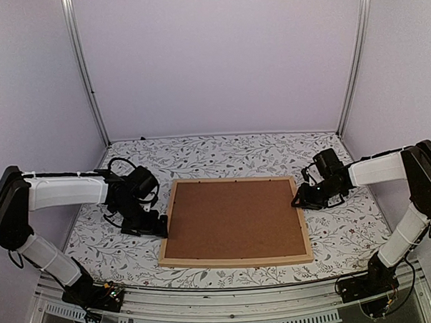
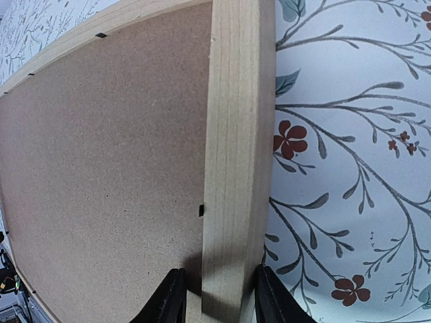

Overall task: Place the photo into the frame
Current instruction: Press the fastener onto the frame body.

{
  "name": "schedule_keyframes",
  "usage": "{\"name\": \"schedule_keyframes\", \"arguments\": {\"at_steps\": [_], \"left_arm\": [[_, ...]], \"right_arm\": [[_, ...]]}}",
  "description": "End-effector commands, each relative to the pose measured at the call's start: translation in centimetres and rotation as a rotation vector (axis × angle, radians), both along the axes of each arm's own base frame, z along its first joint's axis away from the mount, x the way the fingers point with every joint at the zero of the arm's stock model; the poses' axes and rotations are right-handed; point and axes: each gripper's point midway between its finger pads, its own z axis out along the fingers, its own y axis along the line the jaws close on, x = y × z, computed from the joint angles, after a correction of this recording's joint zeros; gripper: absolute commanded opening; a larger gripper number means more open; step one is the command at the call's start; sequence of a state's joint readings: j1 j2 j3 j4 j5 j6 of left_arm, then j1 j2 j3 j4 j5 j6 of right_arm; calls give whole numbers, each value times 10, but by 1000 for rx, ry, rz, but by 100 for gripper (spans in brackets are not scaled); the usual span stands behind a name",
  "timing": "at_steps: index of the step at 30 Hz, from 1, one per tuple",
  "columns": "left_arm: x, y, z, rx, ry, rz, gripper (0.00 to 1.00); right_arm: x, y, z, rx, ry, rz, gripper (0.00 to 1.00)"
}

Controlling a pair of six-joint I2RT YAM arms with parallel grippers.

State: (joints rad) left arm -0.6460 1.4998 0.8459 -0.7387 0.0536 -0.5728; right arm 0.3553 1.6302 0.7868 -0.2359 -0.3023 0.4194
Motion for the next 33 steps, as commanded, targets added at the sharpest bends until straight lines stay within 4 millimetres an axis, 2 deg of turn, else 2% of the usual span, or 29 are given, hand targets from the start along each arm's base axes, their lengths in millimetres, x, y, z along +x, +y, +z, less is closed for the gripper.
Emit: {"name": "schedule_keyframes", "arguments": {"at_steps": [1,14,23,33], "left_arm": [[-3,2,-3,19,0,1,98],[-4,11,-9,73,14,6,100],[-1,6,-12,71,23,-2,100],[-10,-3,-23,74,60,-20,99]], "right_arm": [[-18,-3,-23,-30,72,14,36],[-18,-3,-24,-30,73,16,36],[-20,-4,-25,-31,75,15,36],[-21,-4,-25,-30,75,14,36]]}}
